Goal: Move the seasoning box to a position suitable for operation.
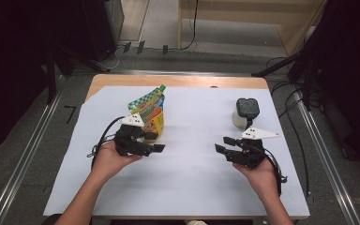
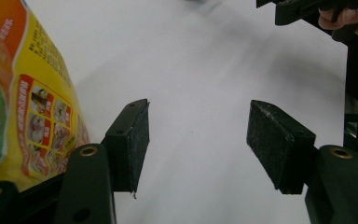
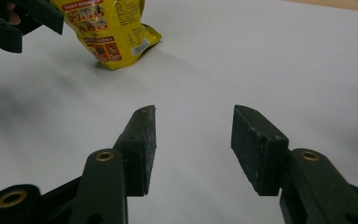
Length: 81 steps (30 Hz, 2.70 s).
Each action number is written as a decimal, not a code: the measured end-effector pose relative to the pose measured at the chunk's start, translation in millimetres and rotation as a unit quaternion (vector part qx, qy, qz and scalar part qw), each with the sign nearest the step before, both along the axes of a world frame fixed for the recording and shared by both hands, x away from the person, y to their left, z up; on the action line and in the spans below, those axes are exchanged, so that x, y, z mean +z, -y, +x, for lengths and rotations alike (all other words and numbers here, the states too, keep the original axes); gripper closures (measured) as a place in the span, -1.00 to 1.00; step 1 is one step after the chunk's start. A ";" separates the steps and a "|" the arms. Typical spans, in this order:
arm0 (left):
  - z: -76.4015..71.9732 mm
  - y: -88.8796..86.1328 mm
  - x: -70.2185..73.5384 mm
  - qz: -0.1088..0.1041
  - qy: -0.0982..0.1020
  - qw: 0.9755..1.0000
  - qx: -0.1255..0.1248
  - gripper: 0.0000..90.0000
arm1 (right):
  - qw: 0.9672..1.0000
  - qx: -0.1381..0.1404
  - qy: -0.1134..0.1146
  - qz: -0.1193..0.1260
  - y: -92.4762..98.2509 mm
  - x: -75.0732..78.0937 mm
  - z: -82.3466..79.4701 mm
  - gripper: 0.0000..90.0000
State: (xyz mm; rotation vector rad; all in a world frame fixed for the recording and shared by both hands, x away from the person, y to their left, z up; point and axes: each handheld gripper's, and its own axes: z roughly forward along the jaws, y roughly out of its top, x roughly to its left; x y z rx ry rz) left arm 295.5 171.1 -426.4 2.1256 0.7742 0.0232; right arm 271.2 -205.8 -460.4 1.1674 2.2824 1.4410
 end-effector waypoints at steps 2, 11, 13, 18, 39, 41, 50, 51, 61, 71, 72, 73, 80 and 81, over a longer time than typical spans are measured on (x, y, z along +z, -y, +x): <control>-1.0 -1.4 2.5 -0.004 0.002 1.000 -0.002 -0.16 | 1.000 0.003 0.001 0.004 -1.3 1.6 -1.3 0.15; -6.5 4.4 4.4 0.000 -0.005 1.000 -0.019 -0.26 | 1.000 0.017 0.010 -0.022 -5.5 3.6 -7.3 0.00; -7.5 5.1 1.1 0.005 -0.006 1.000 -0.018 -0.22 | 1.000 0.019 0.008 -0.023 -6.2 3.7 -8.1 -0.01; -6.0 8.0 -3.0 0.000 -0.010 0.999 -0.032 0.03 | 0.999 0.021 0.001 -0.043 -7.6 1.4 -9.0 -0.06; -8.3 19.1 -4.9 0.000 -0.017 0.998 -0.062 -0.11 | 0.999 0.031 -0.010 -0.014 -2.7 -0.4 -10.5 0.11; -7.7 18.2 -5.1 0.004 -0.017 0.998 -0.059 -0.12 | 0.999 0.030 -0.007 -0.017 -1.6 -1.8 -10.0 0.12; -4.9 11.6 -5.3 0.008 -0.016 0.999 -0.044 -0.16 | 1.000 0.009 -0.012 -0.026 8.8 7.2 -7.4 0.09; -4.8 11.3 -5.6 0.007 -0.017 0.999 -0.044 -0.17 | 1.000 0.002 -0.011 -0.024 11.2 10.1 -7.4 0.07; -7.7 14.9 -3.6 -0.001 -0.018 0.998 -0.052 -0.14 | 0.996 -0.065 -0.010 -0.052 31.3 34.9 2.1 -0.01; -8.6 20.6 -5.9 0.007 -0.016 0.998 -0.061 -0.14 | 0.994 -0.091 -0.017 -0.051 43.5 48.9 28.6 -0.03; -9.1 20.8 -5.6 0.009 -0.013 0.998 -0.060 -0.14 | 0.994 -0.095 -0.019 -0.047 45.5 48.4 33.2 -0.03; -9.5 20.7 -5.2 0.009 -0.012 0.998 -0.061 -0.13 | 0.993 -0.101 -0.019 -0.050 47.8 47.6 38.0 -0.04; -10.5 19.4 -4.9 0.008 -0.007 0.998 -0.062 -0.13 | 0.989 -0.132 -0.029 -0.063 61.9 38.8 64.4 -0.14; -10.7 19.3 -5.0 0.008 -0.007 0.998 -0.062 -0.13 | 0.988 -0.138 -0.026 -0.066 62.9 36.8 67.0 -0.18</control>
